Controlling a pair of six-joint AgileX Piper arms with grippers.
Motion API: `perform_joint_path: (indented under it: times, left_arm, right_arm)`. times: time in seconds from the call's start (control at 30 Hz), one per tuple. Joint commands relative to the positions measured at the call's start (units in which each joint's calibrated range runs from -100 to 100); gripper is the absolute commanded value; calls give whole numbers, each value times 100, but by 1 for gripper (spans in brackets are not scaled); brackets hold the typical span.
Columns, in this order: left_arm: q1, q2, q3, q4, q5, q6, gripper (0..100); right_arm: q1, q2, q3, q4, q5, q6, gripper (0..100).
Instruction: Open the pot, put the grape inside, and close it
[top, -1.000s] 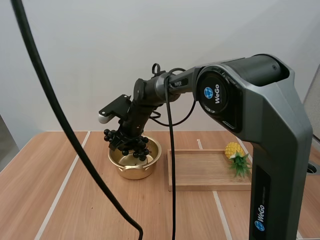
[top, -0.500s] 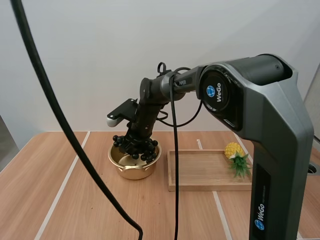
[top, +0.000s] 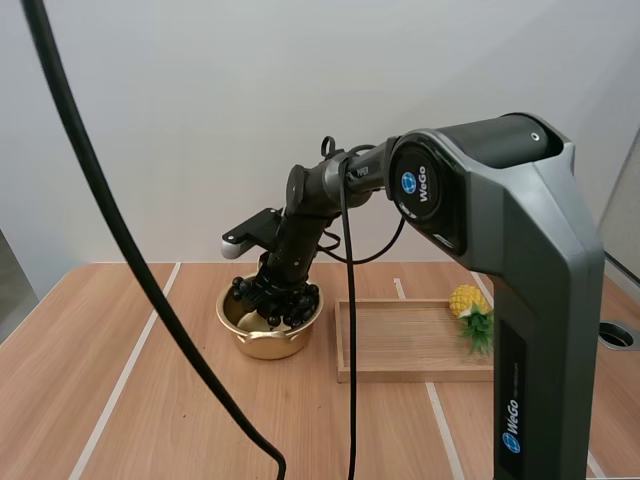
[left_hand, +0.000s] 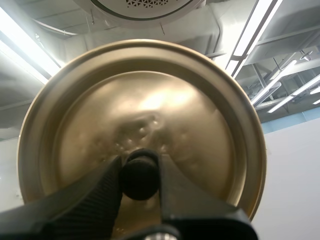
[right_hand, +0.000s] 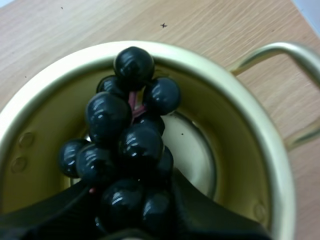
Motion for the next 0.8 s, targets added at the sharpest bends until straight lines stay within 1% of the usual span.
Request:
perform_joint_path:
  times: [0.0, 0.33, 0.77]
  left_arm:
    - [-16, -28, -23, 36, -191, -13, 0]
    - [-16, -28, -23, 36, -191, -13, 0]
    - [-16, -28, -23, 36, -191, -13, 0]
  right_arm:
    - [-33, 82, 68, 55, 199, -61, 0]
    - [34, 450, 68, 4, -57, -61, 0]
    - [34, 451, 68, -22, -17, -61, 0]
